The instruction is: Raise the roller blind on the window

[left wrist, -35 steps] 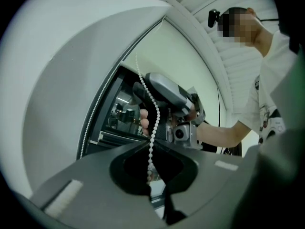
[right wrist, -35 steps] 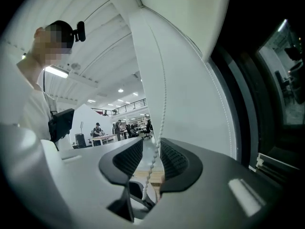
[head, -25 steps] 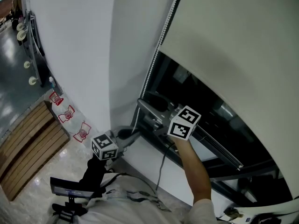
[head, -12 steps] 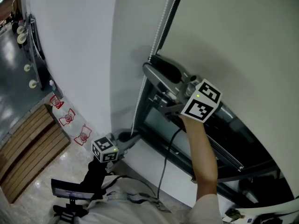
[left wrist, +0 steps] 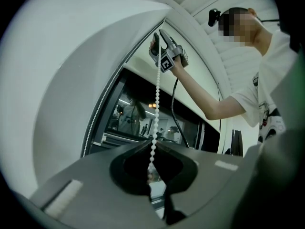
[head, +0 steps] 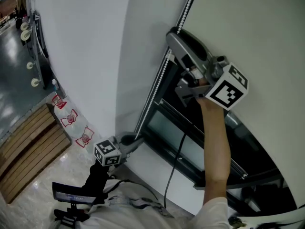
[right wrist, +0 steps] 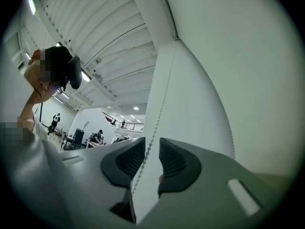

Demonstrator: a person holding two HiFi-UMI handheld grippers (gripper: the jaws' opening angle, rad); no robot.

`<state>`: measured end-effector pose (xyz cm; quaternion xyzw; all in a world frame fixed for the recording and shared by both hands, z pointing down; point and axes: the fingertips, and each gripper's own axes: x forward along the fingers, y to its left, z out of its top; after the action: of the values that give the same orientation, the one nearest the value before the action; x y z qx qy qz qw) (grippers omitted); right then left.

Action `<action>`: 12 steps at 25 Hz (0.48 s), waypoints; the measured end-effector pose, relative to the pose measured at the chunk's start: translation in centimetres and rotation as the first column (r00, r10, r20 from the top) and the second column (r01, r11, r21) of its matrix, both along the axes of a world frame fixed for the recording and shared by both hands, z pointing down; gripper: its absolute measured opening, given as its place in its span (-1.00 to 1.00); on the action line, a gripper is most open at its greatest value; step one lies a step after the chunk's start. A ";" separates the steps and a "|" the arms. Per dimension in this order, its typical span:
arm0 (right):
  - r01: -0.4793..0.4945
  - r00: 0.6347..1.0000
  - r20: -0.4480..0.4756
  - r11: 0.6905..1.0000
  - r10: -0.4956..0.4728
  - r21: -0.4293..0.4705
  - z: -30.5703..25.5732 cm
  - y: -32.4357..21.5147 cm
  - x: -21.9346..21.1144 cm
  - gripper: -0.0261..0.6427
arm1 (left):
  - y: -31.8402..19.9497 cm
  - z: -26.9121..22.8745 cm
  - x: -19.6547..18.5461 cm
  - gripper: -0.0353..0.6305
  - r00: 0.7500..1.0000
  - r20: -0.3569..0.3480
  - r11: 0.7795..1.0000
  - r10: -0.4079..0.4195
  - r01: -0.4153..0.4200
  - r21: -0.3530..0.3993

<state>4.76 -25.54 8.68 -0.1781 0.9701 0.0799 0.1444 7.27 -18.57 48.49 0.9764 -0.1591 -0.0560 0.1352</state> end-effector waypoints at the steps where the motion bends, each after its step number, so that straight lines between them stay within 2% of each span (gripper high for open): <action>1: -0.002 1.000 0.007 1.000 0.002 0.002 -0.2 0.1 0.1 -0.75 | 0.0 0.0 0.0 -0.90 1.000 -0.001 1.000 0.000 0.000 0.001; 2: 0.002 1.000 0.010 1.000 -0.002 0.000 -0.3 0.2 0.1 -0.86 | 0.0 0.0 0.0 -0.90 1.000 -0.001 1.000 -0.001 0.001 0.002; 3: 0.011 1.000 0.010 1.000 -0.011 -0.003 -0.4 0.4 0.1 -0.87 | 0.0 0.0 0.0 -0.90 1.000 -0.002 1.000 -0.002 0.002 0.002; 6: 0.037 0.999 0.018 0.999 -0.037 -0.014 -0.3 1.4 -0.2 -0.88 | 0.1 0.0 -0.1 -0.90 1.000 -0.002 1.000 -0.001 0.001 -0.002; 12: 0.014 0.998 0.069 1.000 -0.012 -0.028 0.1 2.3 0.7 -0.88 | 0.4 0.5 0.1 -0.90 1.000 0.002 1.000 0.010 -0.010 -0.007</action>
<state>5.48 -23.27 8.80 -0.1763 0.9667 0.0589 0.1757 7.39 -18.13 49.03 0.9767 -0.1548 -0.0536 0.1388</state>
